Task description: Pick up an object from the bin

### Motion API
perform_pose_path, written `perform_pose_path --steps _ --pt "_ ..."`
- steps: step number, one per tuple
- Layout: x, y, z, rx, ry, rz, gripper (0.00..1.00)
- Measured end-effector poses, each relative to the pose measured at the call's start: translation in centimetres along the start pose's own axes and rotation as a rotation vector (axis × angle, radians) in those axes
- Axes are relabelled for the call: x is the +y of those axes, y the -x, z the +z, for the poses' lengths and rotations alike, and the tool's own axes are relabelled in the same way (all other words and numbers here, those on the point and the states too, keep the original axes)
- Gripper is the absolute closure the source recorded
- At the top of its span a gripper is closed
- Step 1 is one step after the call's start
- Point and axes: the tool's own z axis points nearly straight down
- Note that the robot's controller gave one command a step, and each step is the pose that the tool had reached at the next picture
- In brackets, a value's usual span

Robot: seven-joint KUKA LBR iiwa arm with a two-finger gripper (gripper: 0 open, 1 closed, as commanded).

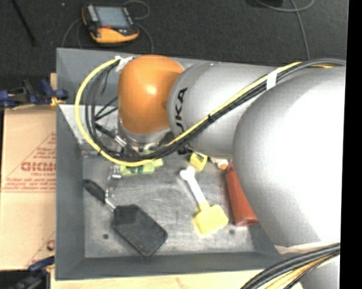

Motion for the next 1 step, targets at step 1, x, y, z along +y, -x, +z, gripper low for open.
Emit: perform_pose_path --steps 1 --pt "0.33 0.49 6.48 0.001 0.001 0.043 0.0"
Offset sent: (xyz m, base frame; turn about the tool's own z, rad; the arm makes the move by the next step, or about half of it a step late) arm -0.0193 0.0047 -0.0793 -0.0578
